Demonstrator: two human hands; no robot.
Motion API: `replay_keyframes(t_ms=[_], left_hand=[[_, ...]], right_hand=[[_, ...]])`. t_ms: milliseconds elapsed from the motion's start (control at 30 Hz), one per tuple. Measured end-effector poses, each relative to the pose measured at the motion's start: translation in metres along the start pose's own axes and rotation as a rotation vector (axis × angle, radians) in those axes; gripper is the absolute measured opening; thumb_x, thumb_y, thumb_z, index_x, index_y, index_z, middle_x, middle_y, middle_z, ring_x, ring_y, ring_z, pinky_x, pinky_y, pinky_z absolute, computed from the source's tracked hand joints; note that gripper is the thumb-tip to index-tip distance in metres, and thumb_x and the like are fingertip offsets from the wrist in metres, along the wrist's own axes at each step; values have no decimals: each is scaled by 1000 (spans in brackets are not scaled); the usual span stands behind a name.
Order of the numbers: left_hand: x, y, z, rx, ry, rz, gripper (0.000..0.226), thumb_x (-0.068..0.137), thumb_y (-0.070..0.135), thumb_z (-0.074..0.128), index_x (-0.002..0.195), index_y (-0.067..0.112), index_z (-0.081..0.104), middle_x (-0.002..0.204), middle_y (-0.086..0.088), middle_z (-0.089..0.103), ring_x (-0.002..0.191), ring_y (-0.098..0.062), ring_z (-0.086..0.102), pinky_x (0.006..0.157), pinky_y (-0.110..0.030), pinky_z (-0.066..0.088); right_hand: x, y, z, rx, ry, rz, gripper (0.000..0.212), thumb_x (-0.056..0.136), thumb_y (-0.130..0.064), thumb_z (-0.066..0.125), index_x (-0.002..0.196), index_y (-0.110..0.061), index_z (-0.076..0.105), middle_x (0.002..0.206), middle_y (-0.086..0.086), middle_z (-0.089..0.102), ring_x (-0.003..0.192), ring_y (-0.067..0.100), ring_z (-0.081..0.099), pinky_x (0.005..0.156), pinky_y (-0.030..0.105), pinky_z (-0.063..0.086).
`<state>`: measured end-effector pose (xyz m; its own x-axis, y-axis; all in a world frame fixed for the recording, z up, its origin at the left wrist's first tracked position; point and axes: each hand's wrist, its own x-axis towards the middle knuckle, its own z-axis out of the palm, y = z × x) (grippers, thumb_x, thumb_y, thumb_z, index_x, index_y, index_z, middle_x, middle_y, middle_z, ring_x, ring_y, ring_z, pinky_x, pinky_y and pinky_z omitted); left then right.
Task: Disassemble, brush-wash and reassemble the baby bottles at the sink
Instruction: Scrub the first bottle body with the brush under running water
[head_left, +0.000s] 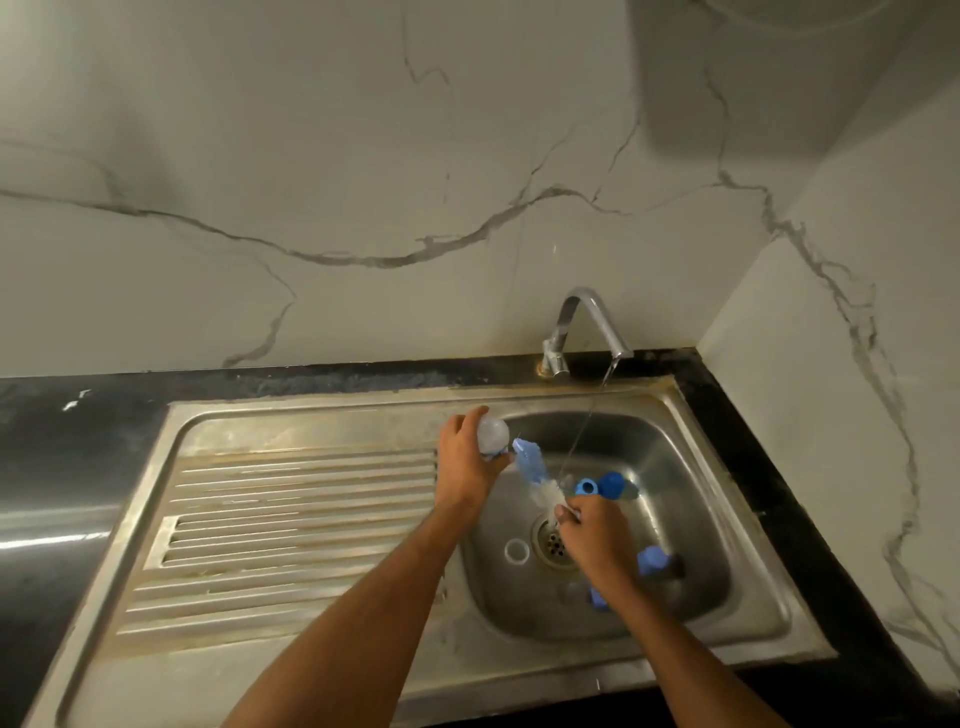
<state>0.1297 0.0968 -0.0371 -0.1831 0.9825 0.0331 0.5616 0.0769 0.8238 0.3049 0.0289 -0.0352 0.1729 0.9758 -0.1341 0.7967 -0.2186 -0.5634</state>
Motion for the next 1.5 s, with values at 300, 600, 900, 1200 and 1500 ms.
replay_keyframes(t_ms=[300, 600, 900, 1200, 1500], left_hand=[[-4, -56, -99, -59, 153, -2, 76, 76, 25, 88, 140, 21, 47, 135, 0, 55, 122, -16, 54, 103, -32, 49], [-16, -130, -185, 24, 242, -51, 72, 76, 21, 87, 138, 15, 49, 133, -2, 56, 120, -18, 54, 103, -35, 48], [-22, -164, -206, 16, 238, -117, 73, 77, 13, 85, 139, 15, 47, 134, -2, 55, 122, -19, 53, 106, -36, 47], [-21, -172, -203, -18, 228, -142, 76, 77, 17, 85, 142, 17, 45, 137, -2, 53, 125, -19, 52, 108, -41, 47], [-20, -166, -202, -50, 215, -187, 87, 74, 29, 89, 145, 18, 40, 141, -1, 50, 127, -18, 49, 109, -40, 46]], right_hand=[[-7, -88, 43, 35, 41, -178, 31, 90, -19, 63, 61, -9, 59, 54, -1, 58, 48, 7, 47, 46, 25, 33], [-20, -156, 91, 21, -47, -295, 23, 91, -26, 61, 75, -13, 71, 60, -5, 63, 55, 12, 57, 45, 24, 36], [-23, -175, 109, 6, -64, -324, 24, 92, -26, 62, 73, -13, 71, 58, -6, 63, 54, 11, 60, 47, 31, 42], [-21, -167, 118, -15, -57, -294, 23, 90, -29, 62, 75, -13, 70, 59, -5, 64, 56, 15, 60, 51, 36, 48], [-22, -162, 117, -28, -59, -284, 20, 90, -31, 62, 80, -18, 73, 60, -9, 64, 56, 11, 60, 51, 40, 53]])
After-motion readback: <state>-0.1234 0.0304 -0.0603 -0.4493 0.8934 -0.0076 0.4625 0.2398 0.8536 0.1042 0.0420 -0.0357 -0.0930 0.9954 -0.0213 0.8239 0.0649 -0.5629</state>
